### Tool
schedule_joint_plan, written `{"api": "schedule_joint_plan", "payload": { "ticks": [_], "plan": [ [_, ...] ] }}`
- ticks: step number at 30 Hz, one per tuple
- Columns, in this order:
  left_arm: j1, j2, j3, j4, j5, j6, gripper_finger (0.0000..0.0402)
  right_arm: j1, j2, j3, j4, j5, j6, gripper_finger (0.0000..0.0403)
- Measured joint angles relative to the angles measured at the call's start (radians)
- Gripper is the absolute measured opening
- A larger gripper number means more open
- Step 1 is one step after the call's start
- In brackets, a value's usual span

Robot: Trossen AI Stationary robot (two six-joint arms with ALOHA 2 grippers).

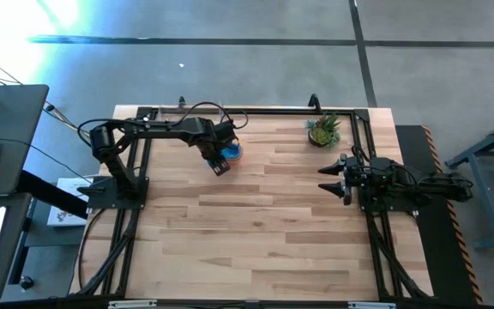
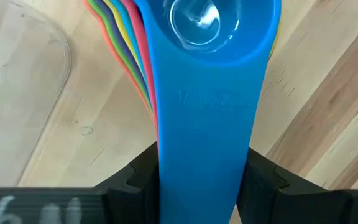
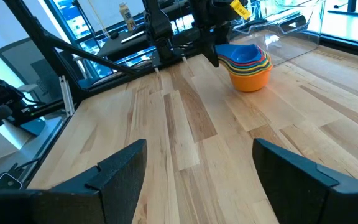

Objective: Nest measuring cups in basket
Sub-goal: Put the stacked colored measuring cups into the transparent bin

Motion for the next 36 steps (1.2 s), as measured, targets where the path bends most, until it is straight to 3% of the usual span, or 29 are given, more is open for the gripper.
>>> {"api": "schedule_joint_plan", "payload": {
  "ticks": [12, 21, 36],
  "plan": [
    [0.000, 0.000, 0.000, -0.001, 0.035, -0.003, 0.0135, 0.000, 0.000, 0.000, 0.000, 0.000, 0.000, 0.0284],
    [0.000, 0.000, 0.000, -0.004, 0.042, -0.007, 0.0182, 0.000, 0.000, 0.000, 0.000, 0.000, 0.000, 0.0284],
    [0.001, -0.031, -0.008, 0.001, 0.089, -0.037, 0.0183, 0.000, 0.000, 0.000, 0.000, 0.000, 0.000, 0.0284]
  ]
}}
